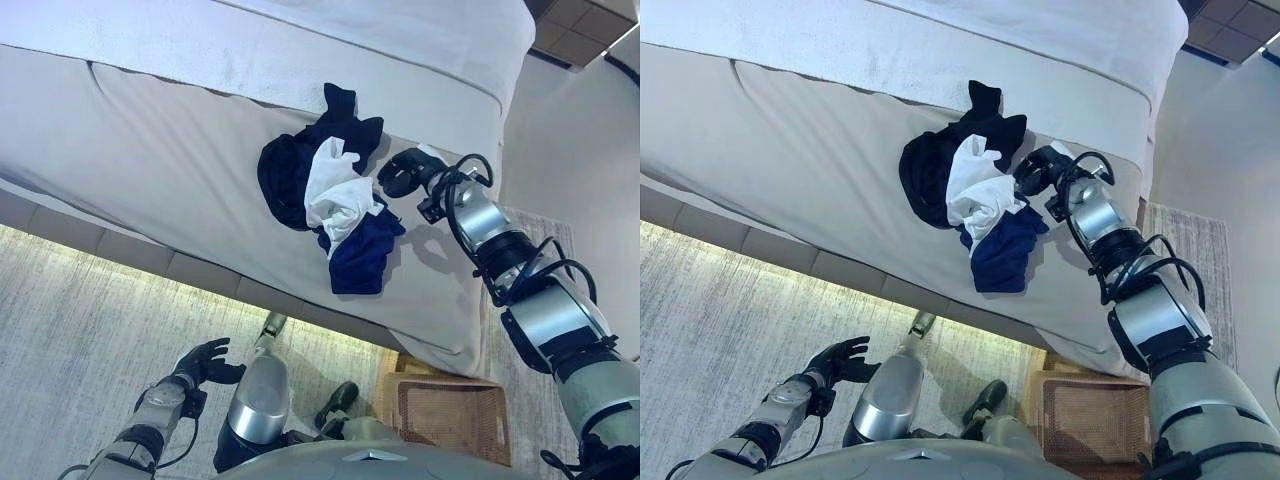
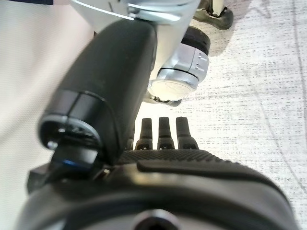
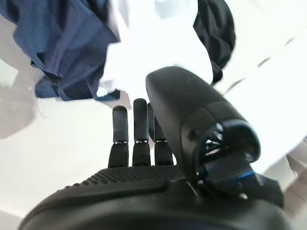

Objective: Pick up the clothes from the bed and place them into the basket

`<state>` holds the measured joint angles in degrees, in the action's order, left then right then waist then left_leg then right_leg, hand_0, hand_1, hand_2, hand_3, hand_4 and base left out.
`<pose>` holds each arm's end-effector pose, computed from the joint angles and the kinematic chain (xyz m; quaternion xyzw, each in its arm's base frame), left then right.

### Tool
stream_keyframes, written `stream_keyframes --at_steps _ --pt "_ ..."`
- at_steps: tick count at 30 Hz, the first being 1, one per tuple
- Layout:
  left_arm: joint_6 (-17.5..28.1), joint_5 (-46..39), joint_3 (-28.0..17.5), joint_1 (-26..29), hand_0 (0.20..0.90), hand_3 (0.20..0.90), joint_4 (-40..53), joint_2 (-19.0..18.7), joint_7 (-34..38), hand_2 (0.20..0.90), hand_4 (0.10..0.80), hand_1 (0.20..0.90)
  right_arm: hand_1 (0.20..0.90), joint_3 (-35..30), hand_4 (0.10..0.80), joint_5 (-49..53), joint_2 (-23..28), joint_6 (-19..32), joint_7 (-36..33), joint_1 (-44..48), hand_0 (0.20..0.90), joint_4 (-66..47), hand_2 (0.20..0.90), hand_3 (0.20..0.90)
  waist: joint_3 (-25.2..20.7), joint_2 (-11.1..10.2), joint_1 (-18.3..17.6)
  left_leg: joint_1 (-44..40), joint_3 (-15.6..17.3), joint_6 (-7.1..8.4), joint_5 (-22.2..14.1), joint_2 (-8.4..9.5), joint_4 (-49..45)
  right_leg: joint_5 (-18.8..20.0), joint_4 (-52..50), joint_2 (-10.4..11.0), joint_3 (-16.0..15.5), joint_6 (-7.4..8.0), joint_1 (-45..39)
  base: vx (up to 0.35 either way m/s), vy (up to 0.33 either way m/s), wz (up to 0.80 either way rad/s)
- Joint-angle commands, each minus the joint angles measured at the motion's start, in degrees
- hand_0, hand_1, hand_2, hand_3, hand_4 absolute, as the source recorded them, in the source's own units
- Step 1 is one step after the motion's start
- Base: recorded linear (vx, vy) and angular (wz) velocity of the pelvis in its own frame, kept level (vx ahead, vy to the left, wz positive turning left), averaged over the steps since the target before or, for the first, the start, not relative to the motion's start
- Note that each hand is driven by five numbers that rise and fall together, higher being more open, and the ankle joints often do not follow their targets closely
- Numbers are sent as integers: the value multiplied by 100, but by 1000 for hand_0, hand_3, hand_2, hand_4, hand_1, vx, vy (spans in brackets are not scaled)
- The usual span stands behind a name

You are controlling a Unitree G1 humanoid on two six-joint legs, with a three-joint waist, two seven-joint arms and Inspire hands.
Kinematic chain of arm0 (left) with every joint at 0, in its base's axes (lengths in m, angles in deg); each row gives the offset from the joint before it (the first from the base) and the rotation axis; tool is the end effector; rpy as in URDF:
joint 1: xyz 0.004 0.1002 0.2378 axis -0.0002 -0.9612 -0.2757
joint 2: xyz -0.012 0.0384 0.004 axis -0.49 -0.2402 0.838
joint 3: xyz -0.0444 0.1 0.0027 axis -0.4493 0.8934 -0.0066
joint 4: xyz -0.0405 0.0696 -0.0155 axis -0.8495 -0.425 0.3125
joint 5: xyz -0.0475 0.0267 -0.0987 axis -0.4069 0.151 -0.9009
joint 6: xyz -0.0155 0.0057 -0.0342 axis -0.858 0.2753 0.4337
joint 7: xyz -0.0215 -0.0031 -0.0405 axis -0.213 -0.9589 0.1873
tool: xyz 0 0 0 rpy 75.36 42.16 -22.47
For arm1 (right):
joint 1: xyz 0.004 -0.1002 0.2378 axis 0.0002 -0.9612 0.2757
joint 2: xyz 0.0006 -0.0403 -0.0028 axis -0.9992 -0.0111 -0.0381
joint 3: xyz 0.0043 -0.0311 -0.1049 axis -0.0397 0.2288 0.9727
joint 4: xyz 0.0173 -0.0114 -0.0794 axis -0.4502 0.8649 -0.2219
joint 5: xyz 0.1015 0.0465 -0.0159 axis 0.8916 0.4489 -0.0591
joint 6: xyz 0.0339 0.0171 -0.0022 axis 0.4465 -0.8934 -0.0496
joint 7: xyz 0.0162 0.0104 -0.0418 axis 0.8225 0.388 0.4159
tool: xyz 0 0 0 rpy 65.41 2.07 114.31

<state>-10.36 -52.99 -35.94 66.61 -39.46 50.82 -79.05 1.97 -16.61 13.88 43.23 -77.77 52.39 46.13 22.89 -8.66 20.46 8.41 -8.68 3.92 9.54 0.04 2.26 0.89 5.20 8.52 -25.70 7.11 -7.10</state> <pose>0.1508 0.2651 -0.0902 0.1444 0.4370 -0.0182 0.8876 0.3693 -0.1792 0.1423 -0.3906 0.1325 0.0817 0.9073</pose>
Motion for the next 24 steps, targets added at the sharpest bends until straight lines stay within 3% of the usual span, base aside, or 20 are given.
stream_keyframes --at_steps 1,9,19,20,21,22,24 --pt "168 -163 529 -17 900 900 156 104 -54 900 800 900 900 446 800 -803 158 292 -295 964 900 146 900 900 -83 219 86 -292 443 -504 -1036 205 -213 115 -767 46 103 -94 703 -72 -10 3" --pt "231 -382 687 269 900 900 235 180 25 900 800 900 900 622 800 -1206 -182 230 -628 1445 900 1002 900 900 260 355 279 31 314 -445 -967 207 -62 28 -774 -38 13 -75 956 -75 -6 11" --pt "294 -427 684 291 900 900 285 253 24 900 800 900 900 679 800 -1390 -125 -43 -649 1529 900 1543 900 900 382 494 339 168 236 -427 -843 246 68 -17 -844 -1 -84 -90 1127 -14 21 3" --pt "279 -432 691 287 900 900 313 264 29 900 800 900 780 667 660 -1278 -127 -18 -711 1533 780 1520 780 760 387 506 339 169 233 -425 -834 248 84 -17 -840 -1 -84 -88 1131 -11 37 1" --pt "261 -434 692 278 900 900 347 272 27 900 800 900 476 648 306 -1059 -122 89 -853 1534 476 1471 476 406 390 519 336 168 232 -422 -826 248 98 -16 -837 0 -83 -83 1132 -4 37 2" --pt "255 -443 697 264 900 900 371 284 27 900 800 900 300 585 100 -677 -120 178 -963 1538 300 1337 300 200 387 533 321 156 239 -414 -810 240 125 -13 -841 5 -82 -78 1140 -1 38 2" --pt "273 -445 701 225 900 900 399 303 38 900 800 900 300 395 100 -59 -158 319 -1119 1493 300 996 300 200 382 549 291 128 249 -403 -795 227 155 -17 -848 11 -81 -78 1130 1 19 0"
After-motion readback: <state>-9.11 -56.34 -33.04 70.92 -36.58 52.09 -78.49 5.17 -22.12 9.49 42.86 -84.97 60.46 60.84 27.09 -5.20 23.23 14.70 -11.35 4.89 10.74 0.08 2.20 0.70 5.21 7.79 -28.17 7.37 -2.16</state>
